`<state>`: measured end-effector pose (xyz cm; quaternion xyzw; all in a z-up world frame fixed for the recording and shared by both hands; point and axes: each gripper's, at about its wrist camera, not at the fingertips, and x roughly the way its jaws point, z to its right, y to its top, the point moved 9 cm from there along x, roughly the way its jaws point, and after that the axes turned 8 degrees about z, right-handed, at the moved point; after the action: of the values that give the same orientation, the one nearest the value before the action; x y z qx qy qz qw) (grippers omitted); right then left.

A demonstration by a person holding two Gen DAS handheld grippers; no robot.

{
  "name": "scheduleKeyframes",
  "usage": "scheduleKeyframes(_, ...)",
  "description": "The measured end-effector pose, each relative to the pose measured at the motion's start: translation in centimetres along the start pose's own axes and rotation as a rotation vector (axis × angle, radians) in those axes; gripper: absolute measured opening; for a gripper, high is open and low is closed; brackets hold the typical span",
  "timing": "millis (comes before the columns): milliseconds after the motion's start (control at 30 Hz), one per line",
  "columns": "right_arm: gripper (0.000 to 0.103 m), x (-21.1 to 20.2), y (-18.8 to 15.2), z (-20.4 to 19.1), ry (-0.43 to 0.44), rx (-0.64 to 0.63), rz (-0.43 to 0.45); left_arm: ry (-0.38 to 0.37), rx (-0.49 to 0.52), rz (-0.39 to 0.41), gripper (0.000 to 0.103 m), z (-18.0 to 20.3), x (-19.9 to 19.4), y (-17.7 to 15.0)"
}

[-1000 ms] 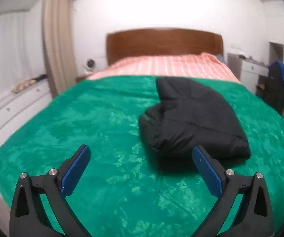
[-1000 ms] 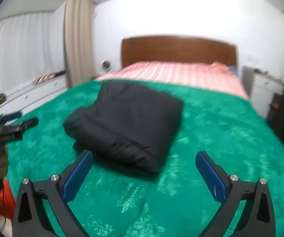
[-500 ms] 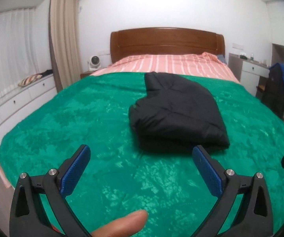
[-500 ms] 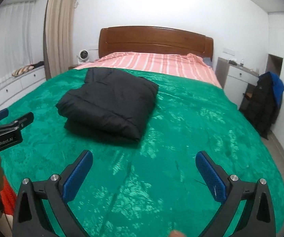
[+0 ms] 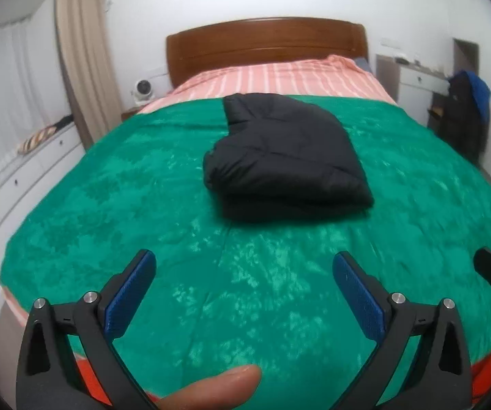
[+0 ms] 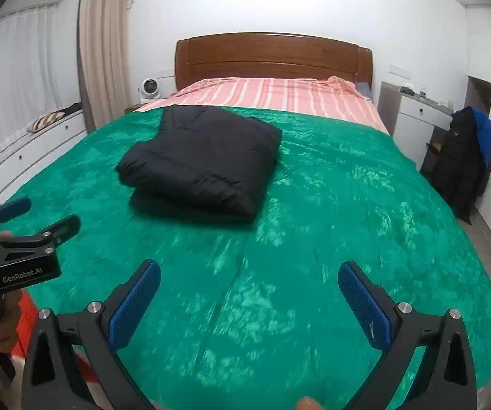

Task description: Fold large clothes

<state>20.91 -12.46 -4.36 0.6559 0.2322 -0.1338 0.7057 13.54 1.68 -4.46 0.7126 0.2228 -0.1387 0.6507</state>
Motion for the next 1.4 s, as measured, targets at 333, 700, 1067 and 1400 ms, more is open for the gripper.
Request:
scheduleKeyframes(333, 0.103, -3.8, -1.4, -0.7, 0.025, 0.066, 0.047, -0.051, 0.018, 0.036, 0.103, 2.2, -3.9, 0.4)
scheduleKeyframes(700, 0.103, -2.4, -1.8, 1.2, -0.031, 0.124, -0.067, -0.092, 0.023, -0.111, 0.103, 3.5, -2.4, -1.7)
scheduleKeyframes(1067, 0.103, -2.6, -1.0, 0.2, -0.04, 0.1, -0.105, -0.074, -0.014, -0.15, 0.103, 2.1, -2.6, -1.7)
scheduleKeyframes(1400, 0.103, -3.6, 0.0, 0.0, -0.059, 0.06, -0.097, -0.07, -0.012, -0.131, 0.103, 1.9, -3.7, -0.8)
